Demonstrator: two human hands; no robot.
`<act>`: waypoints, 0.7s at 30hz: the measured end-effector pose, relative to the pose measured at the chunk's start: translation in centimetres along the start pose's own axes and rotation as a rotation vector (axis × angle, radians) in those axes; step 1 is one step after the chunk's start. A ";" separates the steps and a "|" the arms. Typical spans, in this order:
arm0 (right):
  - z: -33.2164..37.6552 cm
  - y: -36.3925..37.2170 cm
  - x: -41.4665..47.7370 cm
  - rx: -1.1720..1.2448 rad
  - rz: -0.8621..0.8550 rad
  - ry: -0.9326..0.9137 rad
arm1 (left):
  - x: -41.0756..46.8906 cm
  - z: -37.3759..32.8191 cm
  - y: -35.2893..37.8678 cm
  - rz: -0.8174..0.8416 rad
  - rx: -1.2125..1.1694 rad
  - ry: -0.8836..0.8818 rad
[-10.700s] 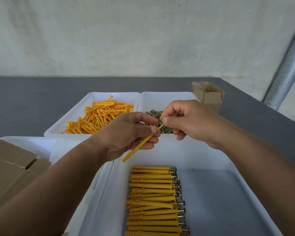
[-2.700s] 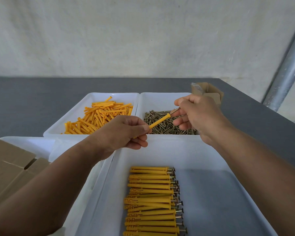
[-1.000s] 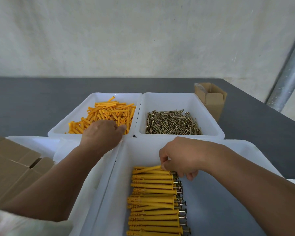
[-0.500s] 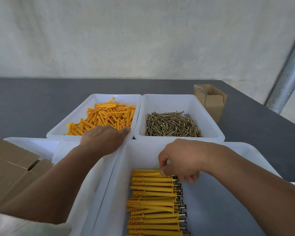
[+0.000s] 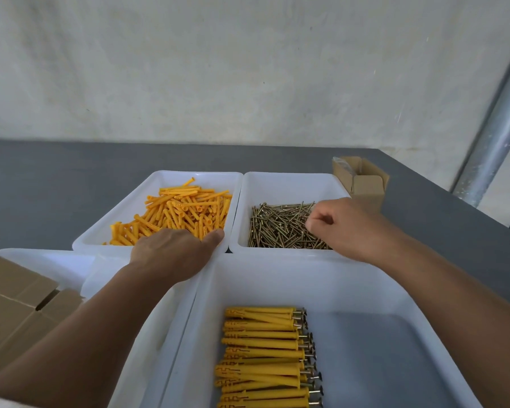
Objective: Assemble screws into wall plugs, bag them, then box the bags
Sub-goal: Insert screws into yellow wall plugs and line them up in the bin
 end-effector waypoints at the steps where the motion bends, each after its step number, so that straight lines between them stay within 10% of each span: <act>1: -0.7 0.1 0.2 0.003 -0.001 0.029 | 0.0 0.0 0.0 0.005 0.002 0.001; 21: 1.6 5.4 6.6 -0.126 0.306 0.090 | 0.1 -0.1 0.0 0.052 0.024 0.024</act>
Point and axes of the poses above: each hand's wrist, its own x-axis towards the middle knuckle, its own y-axis out of the palm, z = x × y, the point moved 5 cm from there along x, towards the middle knuckle, and after that the axes turned 6 degrees about z, right-handed, at the moved point
